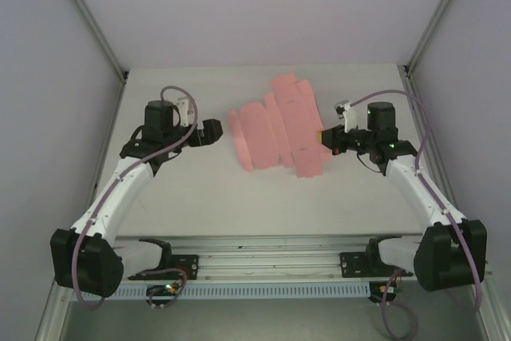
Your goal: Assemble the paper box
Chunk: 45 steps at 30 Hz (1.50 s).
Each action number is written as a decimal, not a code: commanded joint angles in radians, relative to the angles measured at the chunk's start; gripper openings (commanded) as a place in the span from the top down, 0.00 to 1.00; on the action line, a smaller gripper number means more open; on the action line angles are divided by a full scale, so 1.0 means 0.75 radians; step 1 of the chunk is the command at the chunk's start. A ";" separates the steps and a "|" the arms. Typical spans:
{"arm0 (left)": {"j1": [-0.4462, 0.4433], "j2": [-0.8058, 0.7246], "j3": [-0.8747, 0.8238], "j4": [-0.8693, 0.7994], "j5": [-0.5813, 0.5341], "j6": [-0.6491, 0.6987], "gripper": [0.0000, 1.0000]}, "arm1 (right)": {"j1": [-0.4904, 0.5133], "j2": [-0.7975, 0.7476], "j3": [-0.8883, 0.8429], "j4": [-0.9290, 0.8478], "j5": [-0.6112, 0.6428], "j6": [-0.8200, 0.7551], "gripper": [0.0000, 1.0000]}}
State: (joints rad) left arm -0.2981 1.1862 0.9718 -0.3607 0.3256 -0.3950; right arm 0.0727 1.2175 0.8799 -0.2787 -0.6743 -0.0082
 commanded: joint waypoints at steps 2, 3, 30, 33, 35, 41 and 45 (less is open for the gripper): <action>0.008 -0.013 -0.025 -0.051 -0.069 0.038 0.00 | 0.070 0.072 0.138 -0.299 0.301 -0.336 1.00; 0.008 -0.006 -0.028 -0.046 -0.065 0.036 0.00 | 0.102 0.092 0.160 -0.312 0.393 -0.380 1.00; 0.003 0.006 -0.085 -0.035 -0.079 0.008 0.00 | 0.809 0.584 -0.263 1.284 1.580 -1.564 1.00; 0.003 0.062 -0.069 -0.038 -0.073 0.006 0.00 | 0.827 0.631 -0.310 1.435 1.590 -1.572 1.00; -0.001 0.104 -0.053 -0.031 -0.055 0.002 0.00 | 0.838 0.638 -0.323 1.447 1.600 -1.576 1.00; -0.017 0.220 0.015 0.008 -0.005 0.011 0.00 | 0.846 0.552 -0.269 1.239 1.533 -1.454 1.00; -0.032 0.304 0.085 0.012 0.004 0.029 0.00 | 0.846 0.515 -0.251 1.166 1.492 -1.420 1.00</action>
State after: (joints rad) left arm -0.3134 1.3880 0.9775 -0.3668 0.3042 -0.3882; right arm 0.7013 1.6402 0.6590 0.6426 0.4755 -1.1191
